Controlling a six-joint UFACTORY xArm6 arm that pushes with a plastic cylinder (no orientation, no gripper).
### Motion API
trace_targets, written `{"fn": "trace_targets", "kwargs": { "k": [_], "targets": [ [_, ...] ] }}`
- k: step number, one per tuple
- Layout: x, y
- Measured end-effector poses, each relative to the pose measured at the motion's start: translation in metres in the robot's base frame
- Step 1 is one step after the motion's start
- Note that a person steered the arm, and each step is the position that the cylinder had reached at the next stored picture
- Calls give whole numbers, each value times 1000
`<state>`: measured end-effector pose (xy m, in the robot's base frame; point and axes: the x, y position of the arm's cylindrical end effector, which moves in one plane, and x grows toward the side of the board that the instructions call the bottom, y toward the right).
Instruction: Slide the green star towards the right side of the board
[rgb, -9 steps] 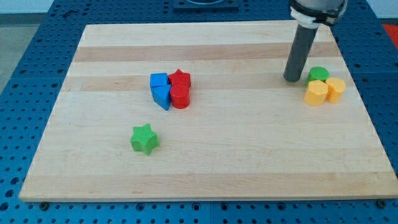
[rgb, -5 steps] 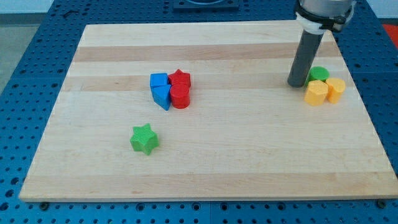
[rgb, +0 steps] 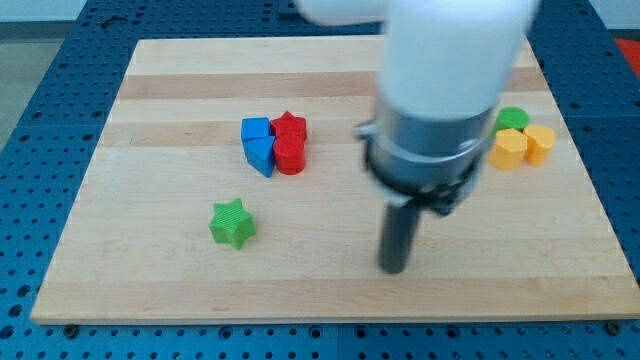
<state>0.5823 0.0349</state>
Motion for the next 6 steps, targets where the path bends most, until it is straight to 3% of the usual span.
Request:
{"fn": "trace_targets", "kwargs": {
  "k": [3,4,6],
  "targets": [
    [13,-263],
    [-5,-304],
    [-30,-281]
  ]
}}
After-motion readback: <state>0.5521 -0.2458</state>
